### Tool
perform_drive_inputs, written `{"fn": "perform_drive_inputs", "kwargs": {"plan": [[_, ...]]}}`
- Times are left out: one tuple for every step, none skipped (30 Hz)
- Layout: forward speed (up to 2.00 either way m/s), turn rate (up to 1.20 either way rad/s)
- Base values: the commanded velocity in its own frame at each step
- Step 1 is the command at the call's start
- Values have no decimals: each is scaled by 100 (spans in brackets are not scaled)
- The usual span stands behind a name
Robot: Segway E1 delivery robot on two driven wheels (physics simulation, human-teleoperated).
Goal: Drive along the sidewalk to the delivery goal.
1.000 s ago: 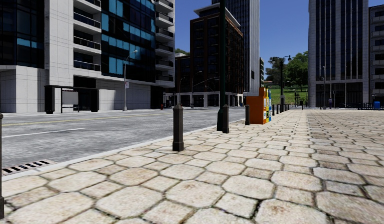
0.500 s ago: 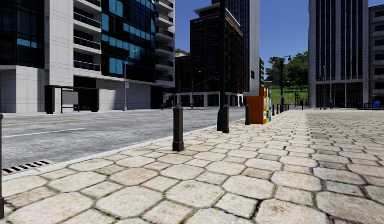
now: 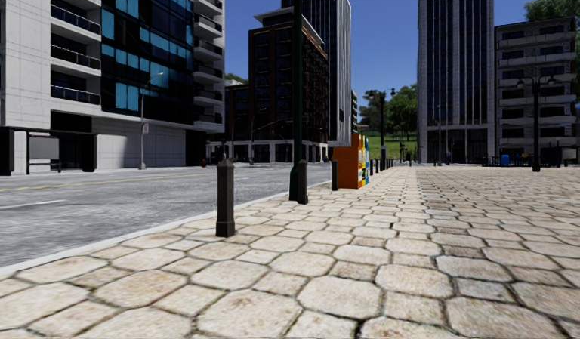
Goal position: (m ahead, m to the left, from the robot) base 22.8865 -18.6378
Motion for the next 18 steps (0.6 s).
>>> {"fn": "perform_drive_inputs", "kwargs": {"plan": [[195, -60], [195, -60], [195, -60], [195, -60], [195, -60], [195, -60], [195, -60], [195, -60], [195, -60], [195, -60], [195, -60], [195, -60], [195, -60], [195, -60], [195, -60], [195, -60], [195, -60], [195, -60]]}}
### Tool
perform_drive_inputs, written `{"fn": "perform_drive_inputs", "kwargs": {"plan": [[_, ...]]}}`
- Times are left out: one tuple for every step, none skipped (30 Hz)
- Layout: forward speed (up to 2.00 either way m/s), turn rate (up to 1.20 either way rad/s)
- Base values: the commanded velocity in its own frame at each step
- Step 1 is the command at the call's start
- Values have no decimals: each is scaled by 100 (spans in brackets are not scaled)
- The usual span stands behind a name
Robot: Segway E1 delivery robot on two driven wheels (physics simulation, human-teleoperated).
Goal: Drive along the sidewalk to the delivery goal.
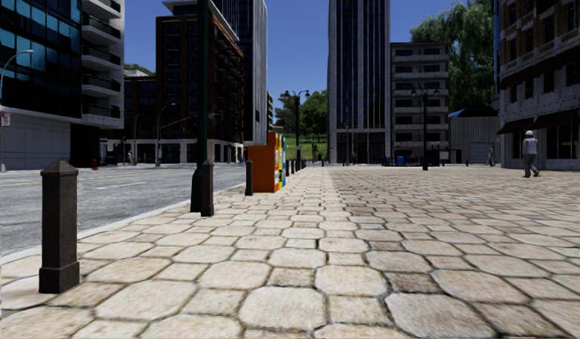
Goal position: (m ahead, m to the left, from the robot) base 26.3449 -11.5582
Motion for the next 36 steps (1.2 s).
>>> {"fn": "perform_drive_inputs", "kwargs": {"plan": [[195, -60], [195, -60], [195, -60], [195, -60], [195, -60], [195, -60], [195, -60], [195, -60], [195, -60], [195, -60], [195, -60], [195, -60], [195, -60], [195, -60], [195, -60], [196, -59], [196, -59], [196, -52], [196, 0], [196, 0], [196, 0], [196, 0], [196, 0], [196, 0], [196, 0], [196, 0], [196, 0], [196, 0], [196, 0], [196, 0], [196, 0], [196, 0], [196, 0], [198, 0], [200, 0], [200, 0]]}}
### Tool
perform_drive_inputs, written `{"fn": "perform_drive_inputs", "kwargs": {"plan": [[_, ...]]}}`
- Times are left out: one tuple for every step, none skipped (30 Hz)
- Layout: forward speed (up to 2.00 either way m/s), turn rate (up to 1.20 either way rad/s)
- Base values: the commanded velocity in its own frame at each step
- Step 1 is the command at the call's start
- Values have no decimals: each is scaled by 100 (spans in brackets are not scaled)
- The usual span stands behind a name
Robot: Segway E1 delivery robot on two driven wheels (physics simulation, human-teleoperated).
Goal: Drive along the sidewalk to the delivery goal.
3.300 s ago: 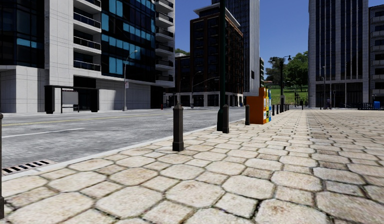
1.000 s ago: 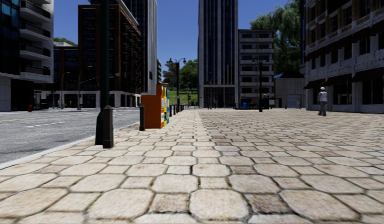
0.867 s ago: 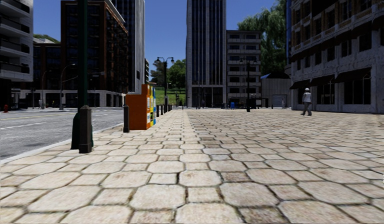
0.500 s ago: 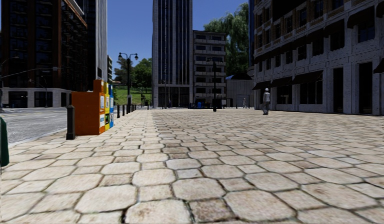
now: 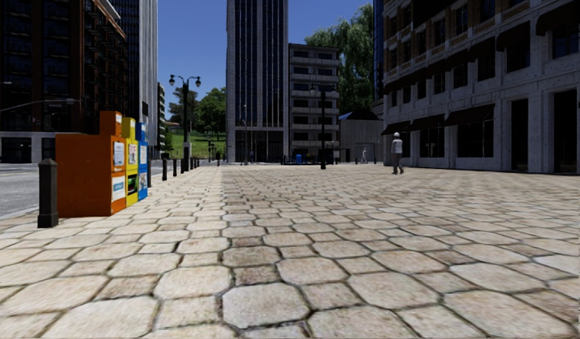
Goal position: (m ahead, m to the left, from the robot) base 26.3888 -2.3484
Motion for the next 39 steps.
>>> {"fn": "perform_drive_inputs", "kwargs": {"plan": [[200, 0], [200, 0], [200, 0], [200, 0], [200, 0], [200, 0], [200, 0], [200, 0], [200, 0], [200, 0], [200, 0], [200, 0], [200, 0], [200, 0], [200, 0], [200, 0], [200, 0], [200, 0], [200, 0], [200, 0], [200, 0], [200, 0], [200, 0], [200, 0], [200, 0], [200, 0], [200, 0], [200, 0], [200, 0], [200, 0], [200, 0], [200, 0], [200, 0], [200, 0], [200, 0], [200, 0], [200, 0], [200, 0], [200, 0]]}}
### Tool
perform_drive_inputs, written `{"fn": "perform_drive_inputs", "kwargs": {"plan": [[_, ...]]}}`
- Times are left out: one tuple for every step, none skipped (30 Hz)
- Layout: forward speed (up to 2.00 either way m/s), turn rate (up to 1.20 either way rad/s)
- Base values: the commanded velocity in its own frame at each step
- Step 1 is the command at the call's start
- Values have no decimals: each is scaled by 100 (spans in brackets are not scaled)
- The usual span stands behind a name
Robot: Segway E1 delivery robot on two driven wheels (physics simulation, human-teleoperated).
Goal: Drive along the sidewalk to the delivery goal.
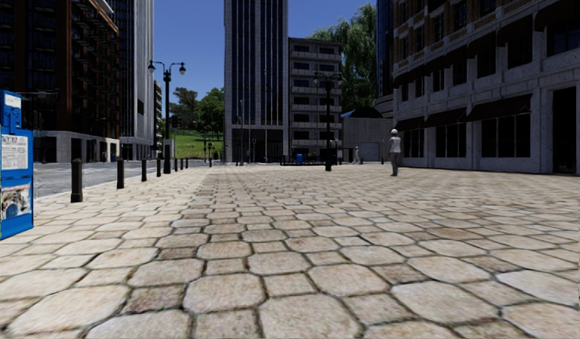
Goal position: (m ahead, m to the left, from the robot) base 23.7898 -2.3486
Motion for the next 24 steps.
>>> {"fn": "perform_drive_inputs", "kwargs": {"plan": [[200, 0], [200, 0], [200, 0], [200, 0], [200, 0], [200, 0], [200, 0], [200, 0], [200, 0], [200, 0], [200, 0], [200, 0], [200, 0], [200, 0], [200, 0], [200, 0], [200, 0], [200, 0], [200, 0], [200, 0], [200, 0], [200, 0], [200, 0], [200, 0]]}}
